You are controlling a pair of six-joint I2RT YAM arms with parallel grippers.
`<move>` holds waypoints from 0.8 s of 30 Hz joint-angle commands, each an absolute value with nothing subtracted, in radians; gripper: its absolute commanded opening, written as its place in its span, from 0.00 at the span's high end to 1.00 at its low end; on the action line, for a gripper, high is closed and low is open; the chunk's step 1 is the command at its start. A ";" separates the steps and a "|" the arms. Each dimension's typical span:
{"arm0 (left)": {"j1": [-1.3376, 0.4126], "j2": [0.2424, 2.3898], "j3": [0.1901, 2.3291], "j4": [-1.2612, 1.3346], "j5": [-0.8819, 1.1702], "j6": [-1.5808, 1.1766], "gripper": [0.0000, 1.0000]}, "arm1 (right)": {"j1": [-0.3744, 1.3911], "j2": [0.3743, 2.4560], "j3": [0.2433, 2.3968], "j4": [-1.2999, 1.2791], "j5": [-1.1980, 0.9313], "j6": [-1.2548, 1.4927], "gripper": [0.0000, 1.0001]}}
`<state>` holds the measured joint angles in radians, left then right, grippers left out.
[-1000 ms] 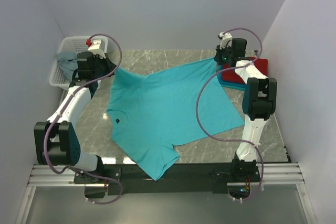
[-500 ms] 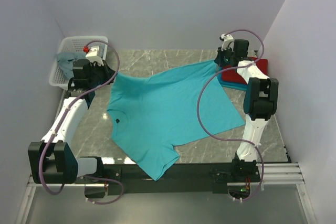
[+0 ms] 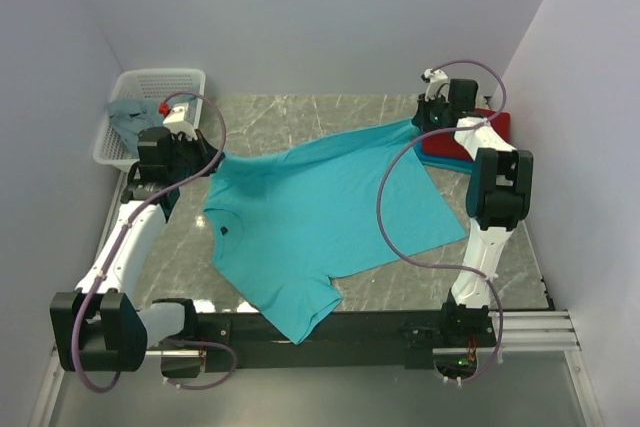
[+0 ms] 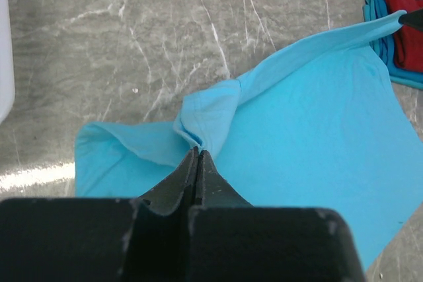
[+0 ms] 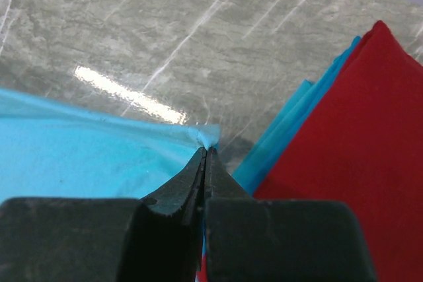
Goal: Fold and stack the t-shirts
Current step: Fold the tshirt
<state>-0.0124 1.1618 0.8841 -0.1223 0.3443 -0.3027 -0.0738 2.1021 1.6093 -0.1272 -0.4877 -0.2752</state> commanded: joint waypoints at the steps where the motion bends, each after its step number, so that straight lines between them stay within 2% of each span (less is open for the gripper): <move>1: -0.009 1.101 0.868 -0.130 0.382 -0.314 1.00 | -0.090 2.016 1.608 -0.117 -0.499 -0.291 1.00; 24: -0.009 0.988 0.761 -0.193 0.439 -0.353 1.00 | -0.100 1.979 1.552 -0.149 -0.488 -0.342 1.00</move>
